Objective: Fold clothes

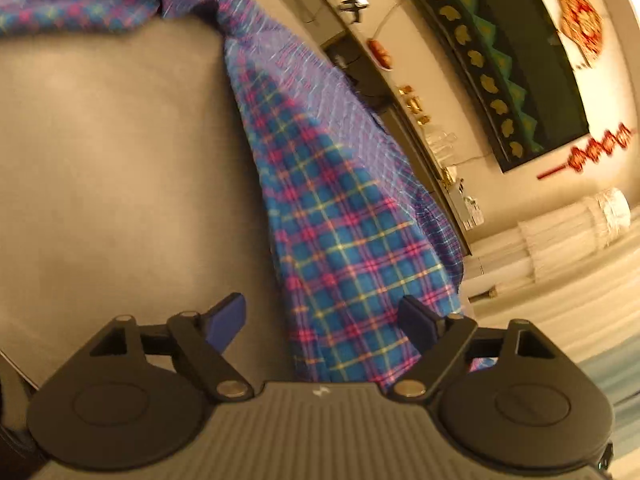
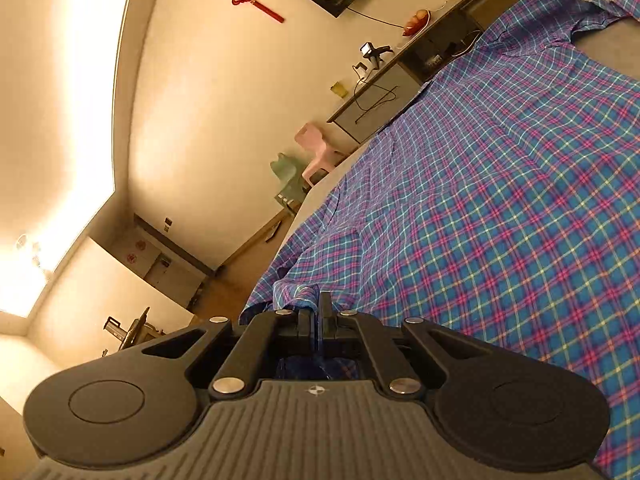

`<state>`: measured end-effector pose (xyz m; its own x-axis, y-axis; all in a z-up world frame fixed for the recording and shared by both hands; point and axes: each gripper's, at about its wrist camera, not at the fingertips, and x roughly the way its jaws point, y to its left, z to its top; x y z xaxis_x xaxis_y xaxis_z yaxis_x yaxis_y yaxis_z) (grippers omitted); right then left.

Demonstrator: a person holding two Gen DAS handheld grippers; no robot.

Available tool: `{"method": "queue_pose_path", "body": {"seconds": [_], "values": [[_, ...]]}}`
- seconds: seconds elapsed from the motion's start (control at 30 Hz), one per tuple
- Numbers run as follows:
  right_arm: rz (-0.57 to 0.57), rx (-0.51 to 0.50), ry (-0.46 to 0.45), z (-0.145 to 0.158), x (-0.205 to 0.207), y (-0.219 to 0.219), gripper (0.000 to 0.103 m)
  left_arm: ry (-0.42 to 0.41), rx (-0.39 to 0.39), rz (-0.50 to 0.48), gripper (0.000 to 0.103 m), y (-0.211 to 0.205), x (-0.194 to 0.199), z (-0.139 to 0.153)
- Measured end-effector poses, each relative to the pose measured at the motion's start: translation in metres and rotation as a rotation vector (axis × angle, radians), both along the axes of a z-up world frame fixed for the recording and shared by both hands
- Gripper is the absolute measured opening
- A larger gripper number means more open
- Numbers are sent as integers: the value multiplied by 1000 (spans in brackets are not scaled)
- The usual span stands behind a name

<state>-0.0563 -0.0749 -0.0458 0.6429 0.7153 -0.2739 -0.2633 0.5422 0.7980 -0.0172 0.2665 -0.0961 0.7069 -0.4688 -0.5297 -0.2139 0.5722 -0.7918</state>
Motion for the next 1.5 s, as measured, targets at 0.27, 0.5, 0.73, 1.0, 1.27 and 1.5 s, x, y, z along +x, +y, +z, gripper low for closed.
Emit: {"method": "queue_pose_path", "body": {"seconds": [0.27,0.5,0.73,1.0,1.27,1.5], "values": [[14,-35,29,-13,-32,-4,0,-67,35,42,4,13,-28,21],[258,-528,-191,17,-67,10,68,54,336,162,26,46,-76,51],[84,-752,-126,19,-17,-52,71,20,429,86,48,32,-49,54],[84,-970,6,-36,2,-93,66,82,490,-50,18,-1,-26,17],[-102,-1216,18,-31,-21,-134,52,99,629,131,6,30,-62,38],[-113,-1105,-152,-11,-47,-95,55,-53,666,63,31,3,-58,75]]}}
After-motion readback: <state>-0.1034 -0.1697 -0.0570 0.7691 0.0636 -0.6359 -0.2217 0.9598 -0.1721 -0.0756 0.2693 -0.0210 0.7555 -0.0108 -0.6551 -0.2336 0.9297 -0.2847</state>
